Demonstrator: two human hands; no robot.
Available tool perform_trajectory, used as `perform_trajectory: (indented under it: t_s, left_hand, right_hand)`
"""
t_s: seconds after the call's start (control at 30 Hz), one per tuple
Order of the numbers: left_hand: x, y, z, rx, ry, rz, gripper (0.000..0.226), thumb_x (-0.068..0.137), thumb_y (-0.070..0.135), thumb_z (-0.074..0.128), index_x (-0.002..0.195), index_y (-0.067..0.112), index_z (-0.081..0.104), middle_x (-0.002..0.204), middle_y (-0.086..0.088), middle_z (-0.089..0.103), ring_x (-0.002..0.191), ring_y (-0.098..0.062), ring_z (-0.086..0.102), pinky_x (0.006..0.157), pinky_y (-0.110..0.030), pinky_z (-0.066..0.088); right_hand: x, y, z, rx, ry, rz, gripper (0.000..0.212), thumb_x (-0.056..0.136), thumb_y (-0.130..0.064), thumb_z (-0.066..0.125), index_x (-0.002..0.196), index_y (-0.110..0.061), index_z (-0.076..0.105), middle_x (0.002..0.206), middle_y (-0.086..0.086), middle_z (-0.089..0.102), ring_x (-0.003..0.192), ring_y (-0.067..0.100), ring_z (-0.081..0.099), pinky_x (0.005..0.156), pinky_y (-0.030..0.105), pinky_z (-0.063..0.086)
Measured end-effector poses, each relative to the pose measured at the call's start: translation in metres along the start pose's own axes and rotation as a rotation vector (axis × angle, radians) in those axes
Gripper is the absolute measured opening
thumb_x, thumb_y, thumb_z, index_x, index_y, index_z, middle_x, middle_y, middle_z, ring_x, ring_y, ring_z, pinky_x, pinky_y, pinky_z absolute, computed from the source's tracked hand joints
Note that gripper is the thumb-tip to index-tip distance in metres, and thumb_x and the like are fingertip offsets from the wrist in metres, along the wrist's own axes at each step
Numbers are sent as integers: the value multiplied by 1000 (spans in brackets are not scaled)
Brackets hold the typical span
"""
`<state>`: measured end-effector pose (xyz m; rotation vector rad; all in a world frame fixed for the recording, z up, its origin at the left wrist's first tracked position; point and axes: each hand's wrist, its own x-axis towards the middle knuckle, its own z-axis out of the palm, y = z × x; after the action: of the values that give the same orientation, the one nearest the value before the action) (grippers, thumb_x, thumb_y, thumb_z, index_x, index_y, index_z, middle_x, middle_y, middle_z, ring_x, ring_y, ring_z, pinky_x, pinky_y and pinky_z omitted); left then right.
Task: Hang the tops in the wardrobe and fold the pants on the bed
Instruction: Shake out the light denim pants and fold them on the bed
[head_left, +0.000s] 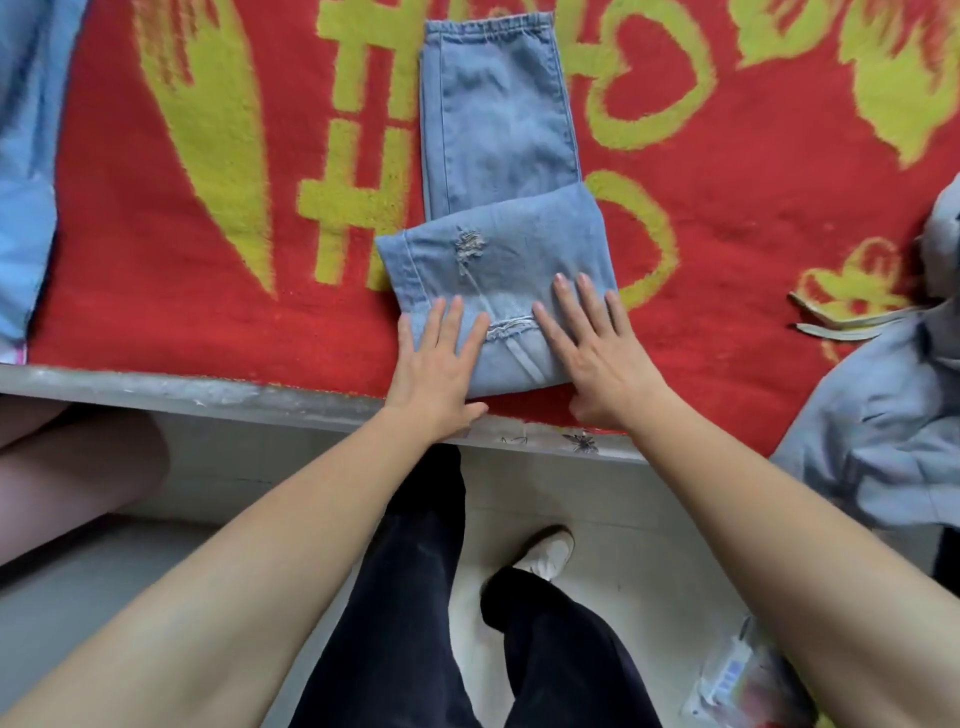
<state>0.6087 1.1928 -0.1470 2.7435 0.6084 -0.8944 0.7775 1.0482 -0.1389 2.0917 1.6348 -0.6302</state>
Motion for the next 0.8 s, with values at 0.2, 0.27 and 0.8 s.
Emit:
perform_trajectory:
  t_s: [0.2,0.27,0.8]
  left_hand:
    - [14,5,17,15,34,-40,115,79,38,74,157,19,-8,164,-16,-11,151,-37,-8,118,-62,8]
    - [9,3,20,-9,64,-6,102,84,23,68,158,19,-3,165,-14,-6,151,-37,-5,118,-60,9]
    - [11,-1,3,-16,-17,67,91,85,16,63,157,21,8,166,-4,-1,153,-27,-1,120,-53,11]
  right_hand:
    - [14,-2,12,47,37,58,102,76,-16,68,160,-17,10,166,20,-2,152,43,1,110,62,30]
    - [8,0,14,107,158,34,79,76,-6,63,152,-15,40,160,20,30,144,44,31,90,52,47]
    - [1,2,7,83,136,74,54,94,-6,42,147,-14,38,159,17,29,141,40,32,88,48,47]
